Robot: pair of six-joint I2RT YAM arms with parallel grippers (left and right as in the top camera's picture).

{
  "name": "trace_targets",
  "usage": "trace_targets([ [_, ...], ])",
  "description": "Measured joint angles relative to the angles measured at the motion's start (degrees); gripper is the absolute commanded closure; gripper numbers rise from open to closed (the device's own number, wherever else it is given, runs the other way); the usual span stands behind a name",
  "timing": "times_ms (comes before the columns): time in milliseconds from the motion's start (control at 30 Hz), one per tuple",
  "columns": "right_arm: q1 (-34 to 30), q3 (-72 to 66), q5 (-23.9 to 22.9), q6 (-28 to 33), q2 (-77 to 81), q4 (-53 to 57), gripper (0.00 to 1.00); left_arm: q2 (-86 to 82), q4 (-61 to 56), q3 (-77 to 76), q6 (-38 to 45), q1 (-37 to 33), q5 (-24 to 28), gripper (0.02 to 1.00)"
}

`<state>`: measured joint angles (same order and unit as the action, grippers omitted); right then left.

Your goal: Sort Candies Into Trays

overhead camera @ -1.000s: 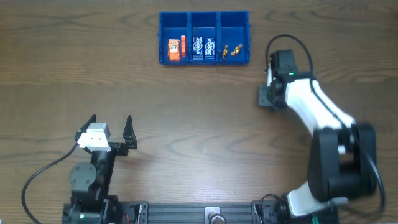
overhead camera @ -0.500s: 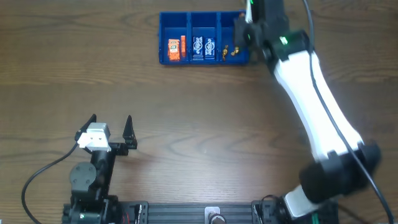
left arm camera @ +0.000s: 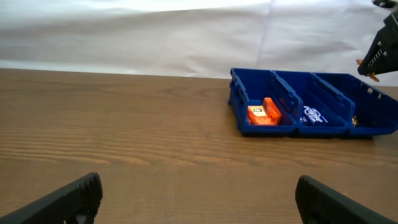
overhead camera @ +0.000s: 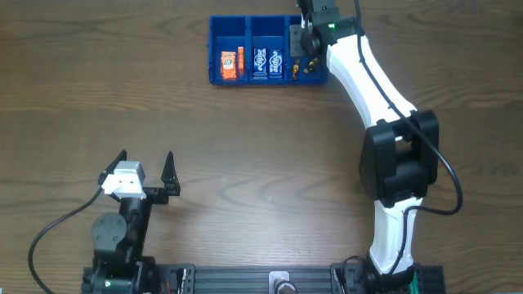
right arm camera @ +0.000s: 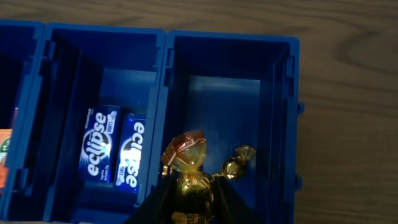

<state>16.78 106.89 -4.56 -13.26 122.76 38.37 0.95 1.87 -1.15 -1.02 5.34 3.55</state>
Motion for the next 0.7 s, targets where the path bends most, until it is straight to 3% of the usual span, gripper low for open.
trace_targets([
  [100, -0.1, 0.1, -0.2, 0.0, 0.0, -1.2, 0.766, 0.0, 0.0, 0.0, 0.0, 0.0, 0.0, 0.020],
  [200, -0.2, 0.2, -0.4, 0.0, 0.0, -2.4, 0.673, 0.0, 0.0, 0.0, 0.0, 0.0, 0.0, 0.020],
  [233, -0.4, 0.3, -0.4, 0.0, 0.0, -2.7, 0.601, 0.0, 0.0, 0.0, 0.0, 0.0, 0.0, 0.020],
  [333, -0.7, 0.3, -0.5, 0.0, 0.0, -3.1, 0.251, 0.0, 0.0, 0.0, 0.0, 0.0, 0.0, 0.023],
  [400, -0.9, 0.3, -0.8, -0.2, 0.0, -3.1, 0.148, 0.0, 0.0, 0.0, 0.0, 0.0, 0.0, 0.020],
  [533, -0.8, 0.1, -2.1, 0.2, -0.2, -3.2, 0.001, 0.0, 0.0, 0.0, 0.0, 0.0, 0.0, 0.020],
  [700, 0.2, -13.3, -6.0, 1.2, -12.4, -8.3, 0.001, 0.0, 0.0, 0.0, 0.0, 0.0, 0.0, 0.020],
])
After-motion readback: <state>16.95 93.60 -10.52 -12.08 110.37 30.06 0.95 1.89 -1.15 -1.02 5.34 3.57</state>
